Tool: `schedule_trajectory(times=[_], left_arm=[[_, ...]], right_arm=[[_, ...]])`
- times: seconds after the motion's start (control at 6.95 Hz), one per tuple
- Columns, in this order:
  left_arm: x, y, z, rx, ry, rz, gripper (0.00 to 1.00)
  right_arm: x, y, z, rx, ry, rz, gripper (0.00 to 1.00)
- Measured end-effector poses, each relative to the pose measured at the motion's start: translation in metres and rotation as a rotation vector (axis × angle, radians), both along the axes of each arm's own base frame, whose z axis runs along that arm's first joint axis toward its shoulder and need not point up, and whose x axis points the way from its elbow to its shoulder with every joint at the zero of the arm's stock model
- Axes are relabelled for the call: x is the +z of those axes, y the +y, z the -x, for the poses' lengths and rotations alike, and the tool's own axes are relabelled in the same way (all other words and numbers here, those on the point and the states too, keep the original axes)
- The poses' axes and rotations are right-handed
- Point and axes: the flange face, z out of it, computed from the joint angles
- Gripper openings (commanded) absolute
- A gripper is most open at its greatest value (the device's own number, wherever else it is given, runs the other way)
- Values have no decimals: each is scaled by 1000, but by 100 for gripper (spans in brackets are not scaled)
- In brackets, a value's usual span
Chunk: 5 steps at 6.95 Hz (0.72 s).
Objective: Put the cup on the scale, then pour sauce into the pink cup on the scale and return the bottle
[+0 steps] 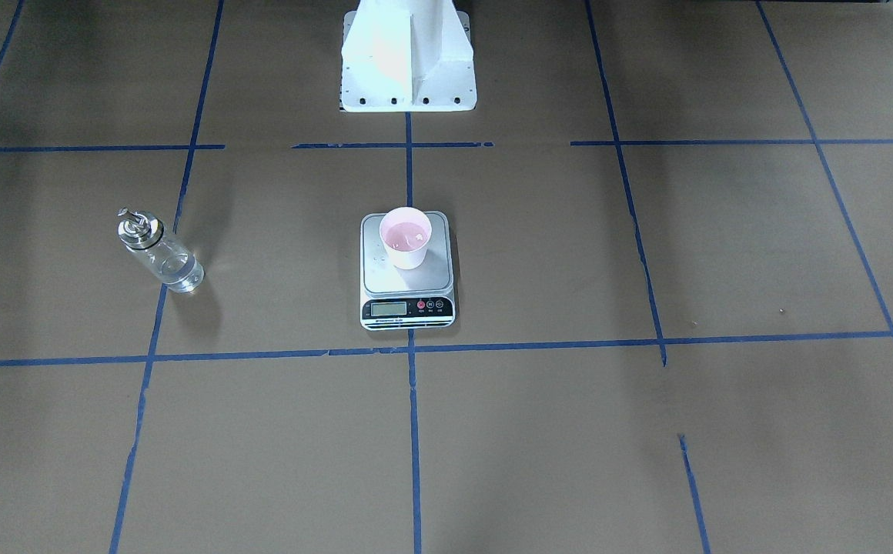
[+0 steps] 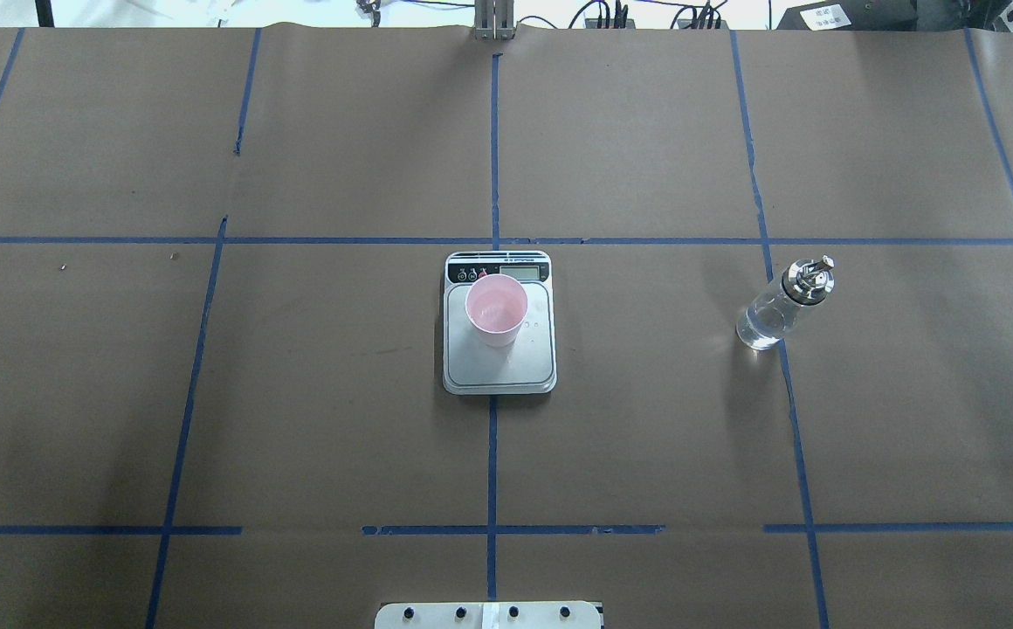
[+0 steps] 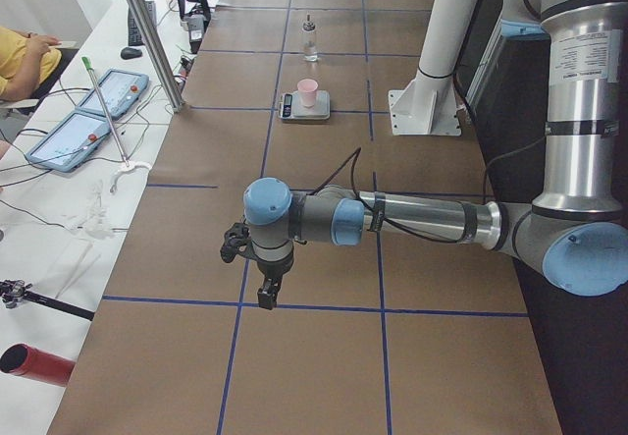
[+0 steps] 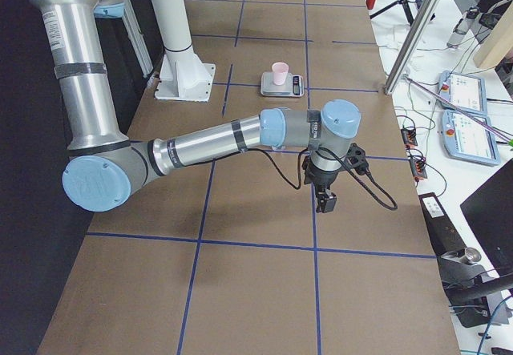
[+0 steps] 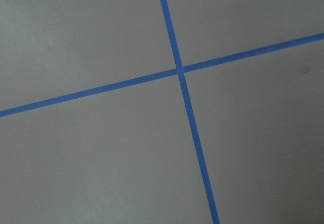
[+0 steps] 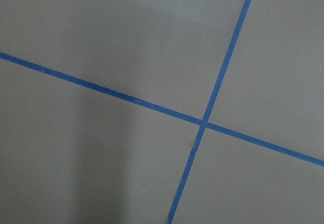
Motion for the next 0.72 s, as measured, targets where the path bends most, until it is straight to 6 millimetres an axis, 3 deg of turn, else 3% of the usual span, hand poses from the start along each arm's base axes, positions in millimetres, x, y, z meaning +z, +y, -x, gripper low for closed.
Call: schedule_trajectory(times=[0.14,0.58,0.72], left_arm=[[2,3,0,3,13,5,100],[-40,2,-5,3,94,-38,100],[-46,0,-6,3,98,-39,100]], right_arm=[[4,2,0,0,0,39,100],[10,14,3,-1,-18,98,100],[20,18,5,-5,-19,104,100]])
